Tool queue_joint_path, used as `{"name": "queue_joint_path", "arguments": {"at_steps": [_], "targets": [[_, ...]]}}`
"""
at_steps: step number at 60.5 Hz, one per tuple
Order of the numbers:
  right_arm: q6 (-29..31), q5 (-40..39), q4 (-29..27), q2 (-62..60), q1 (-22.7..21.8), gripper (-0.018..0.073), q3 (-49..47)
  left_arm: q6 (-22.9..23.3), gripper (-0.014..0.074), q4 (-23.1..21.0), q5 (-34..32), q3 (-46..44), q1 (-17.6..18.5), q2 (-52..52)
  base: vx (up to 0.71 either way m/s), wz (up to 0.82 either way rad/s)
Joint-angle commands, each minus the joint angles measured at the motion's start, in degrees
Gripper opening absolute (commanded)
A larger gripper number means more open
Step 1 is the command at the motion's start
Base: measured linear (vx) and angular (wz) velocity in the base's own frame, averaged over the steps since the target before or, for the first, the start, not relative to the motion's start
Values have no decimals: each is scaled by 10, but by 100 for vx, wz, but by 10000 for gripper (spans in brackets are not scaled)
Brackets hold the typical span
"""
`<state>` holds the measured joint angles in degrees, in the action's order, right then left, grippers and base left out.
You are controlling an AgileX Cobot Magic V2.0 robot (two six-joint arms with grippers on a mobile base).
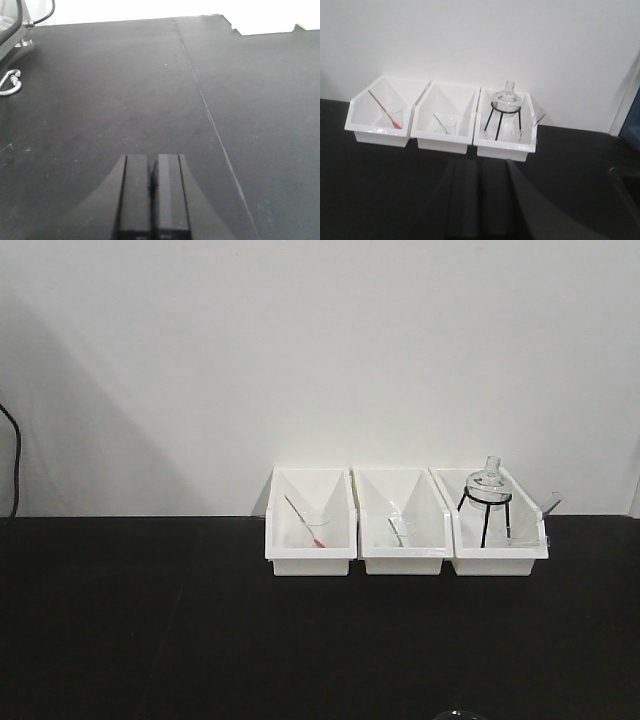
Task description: Grab transparent chemical and place on left bench
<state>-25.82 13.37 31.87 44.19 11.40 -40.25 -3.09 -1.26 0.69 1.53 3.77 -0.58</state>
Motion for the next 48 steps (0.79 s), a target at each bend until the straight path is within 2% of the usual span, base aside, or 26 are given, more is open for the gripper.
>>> {"name": "queue_joint_path", "arguments": {"at_steps": [1, 7, 10, 13, 21, 27, 40, 48], "targets": [[136, -25, -116, -16, -9, -7, -3, 4, -3, 0, -45, 9, 1, -11, 0, 0], [263, -54, -242, -43, -21, -7, 46, 4, -3, 0, -45, 9, 1, -11, 0, 0], [287, -81, -280, -66, -30, -7, 89, 4, -3, 0, -45, 9, 1, -11, 0, 0], [284, -110, -297, -100, -39, -7, 132, 4, -3, 0, -45, 9, 1, -11, 0, 0], [209, -174, -290, -195, -80, -7, 248, 4, -3, 0, -45, 9, 1, -11, 0, 0], [164, -181, -268, -267, -112, -7, 320, 4, -3, 0, -45, 9, 1, -11, 0, 0], [151, -179, -268, -412, -127, -7, 421, 4, -3, 0, -45, 9, 1, -11, 0, 0], [150, -151, -271, -456, -127, -7, 424, 4, -3, 0, -45, 9, 1, -11, 0, 0]]}}
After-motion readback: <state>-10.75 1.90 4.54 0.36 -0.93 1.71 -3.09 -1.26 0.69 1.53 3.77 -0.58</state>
